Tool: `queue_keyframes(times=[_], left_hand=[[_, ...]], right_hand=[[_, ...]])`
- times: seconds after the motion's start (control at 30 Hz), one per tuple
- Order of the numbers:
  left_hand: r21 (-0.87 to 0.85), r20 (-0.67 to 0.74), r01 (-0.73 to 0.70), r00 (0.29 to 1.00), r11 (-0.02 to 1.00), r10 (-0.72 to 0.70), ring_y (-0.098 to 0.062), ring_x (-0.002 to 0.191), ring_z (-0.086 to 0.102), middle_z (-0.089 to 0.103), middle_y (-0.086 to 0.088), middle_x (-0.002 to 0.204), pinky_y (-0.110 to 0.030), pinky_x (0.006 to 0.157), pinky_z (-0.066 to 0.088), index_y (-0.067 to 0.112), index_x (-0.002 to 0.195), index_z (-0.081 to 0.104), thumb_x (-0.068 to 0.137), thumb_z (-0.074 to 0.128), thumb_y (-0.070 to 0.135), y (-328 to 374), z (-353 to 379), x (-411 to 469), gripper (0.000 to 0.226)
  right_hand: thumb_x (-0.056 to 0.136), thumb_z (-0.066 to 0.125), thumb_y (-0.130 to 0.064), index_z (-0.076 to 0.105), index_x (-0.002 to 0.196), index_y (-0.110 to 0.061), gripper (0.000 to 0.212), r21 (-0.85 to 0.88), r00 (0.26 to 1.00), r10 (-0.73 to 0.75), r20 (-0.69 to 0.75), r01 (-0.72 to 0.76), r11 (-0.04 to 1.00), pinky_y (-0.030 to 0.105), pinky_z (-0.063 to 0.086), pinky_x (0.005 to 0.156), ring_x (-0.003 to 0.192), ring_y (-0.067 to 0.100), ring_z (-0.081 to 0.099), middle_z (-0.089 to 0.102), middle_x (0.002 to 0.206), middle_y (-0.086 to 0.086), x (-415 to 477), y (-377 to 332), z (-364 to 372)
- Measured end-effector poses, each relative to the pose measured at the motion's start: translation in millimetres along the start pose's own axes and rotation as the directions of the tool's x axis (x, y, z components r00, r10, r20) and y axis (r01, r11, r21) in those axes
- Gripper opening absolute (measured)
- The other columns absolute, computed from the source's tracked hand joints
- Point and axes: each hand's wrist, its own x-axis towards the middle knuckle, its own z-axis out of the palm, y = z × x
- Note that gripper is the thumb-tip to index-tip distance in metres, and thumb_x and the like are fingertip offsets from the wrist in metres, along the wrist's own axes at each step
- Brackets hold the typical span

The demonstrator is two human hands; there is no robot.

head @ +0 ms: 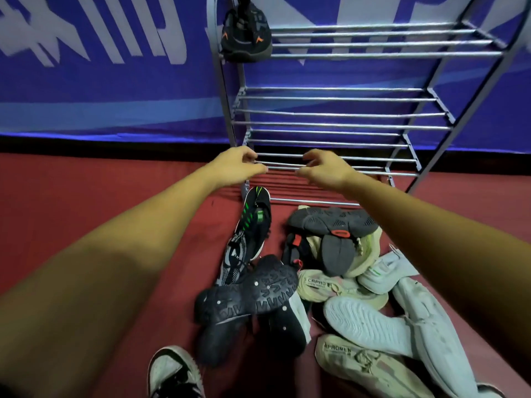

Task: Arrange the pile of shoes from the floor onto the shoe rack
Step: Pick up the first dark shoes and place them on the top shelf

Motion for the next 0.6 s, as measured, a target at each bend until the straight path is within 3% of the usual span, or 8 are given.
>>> queue_keyframes(times=[0.1,0.23,0.43,0.5,0.6], left_hand=[[0.112,0.099,-0.023,0.995,0.993,0.012,-0.016,0.111,0.06,0.064,0.001,0.12,-0.031,0.1,0.047,0.018,0.129,0.06,0.086,0.074,0.043,-4,15,-17,0.053],[0.258,0.181,-0.068,0.983,0.964,0.021,-0.015,0.101,0.059,0.065,0.001,0.116,-0.023,0.086,0.041,0.019,0.127,0.06,0.086,0.072,0.043,-13,35,-35,0.049],[0.369,0.284,-0.107,0.959,0.923,-0.002,-0.017,0.097,0.055,0.062,-0.002,0.113,-0.024,0.081,0.041,0.017,0.131,0.058,0.086,0.071,0.044,-25,65,-49,0.054],[0.38,0.305,-0.126,0.952,0.916,0.004,-0.017,0.097,0.054,0.062,-0.004,0.116,-0.022,0.08,0.037,0.017,0.133,0.056,0.087,0.071,0.043,-24,74,-53,0.055],[0.388,0.343,-0.152,0.939,0.909,0.011,-0.024,0.115,0.056,0.06,-0.008,0.131,-0.023,0.087,0.038,0.016,0.137,0.053,0.089,0.069,0.043,-20,88,-56,0.058]], right_hand=[[0.092,0.071,-0.034,0.049,0.145,-0.01,0.063,-0.112,0.997,0.052,0.049,-0.047,0.993,0.039,0.049,0.104,0.118,0.03,0.063,0.06,0.138,0.015,-22,28,5],[0.091,0.071,-0.037,0.049,0.145,-0.009,0.065,-0.214,0.989,0.125,0.074,-0.106,0.971,0.034,0.046,0.105,0.124,0.029,0.06,0.059,0.142,0.012,-45,60,9],[0.091,0.069,-0.037,0.053,0.142,-0.008,0.061,-0.318,0.982,0.161,0.102,-0.121,0.94,0.022,0.038,0.086,0.121,0.029,0.06,0.064,0.135,0.013,-65,83,22],[0.092,0.069,-0.039,0.05,0.145,-0.008,0.064,-0.351,0.979,0.159,0.125,-0.107,0.93,0.025,0.04,0.09,0.124,0.03,0.058,0.062,0.136,0.014,-68,86,27],[0.092,0.067,-0.039,0.046,0.147,-0.011,0.065,-0.401,0.974,0.158,0.16,-0.082,0.912,0.031,0.043,0.097,0.127,0.033,0.056,0.06,0.138,0.015,-71,89,36]])
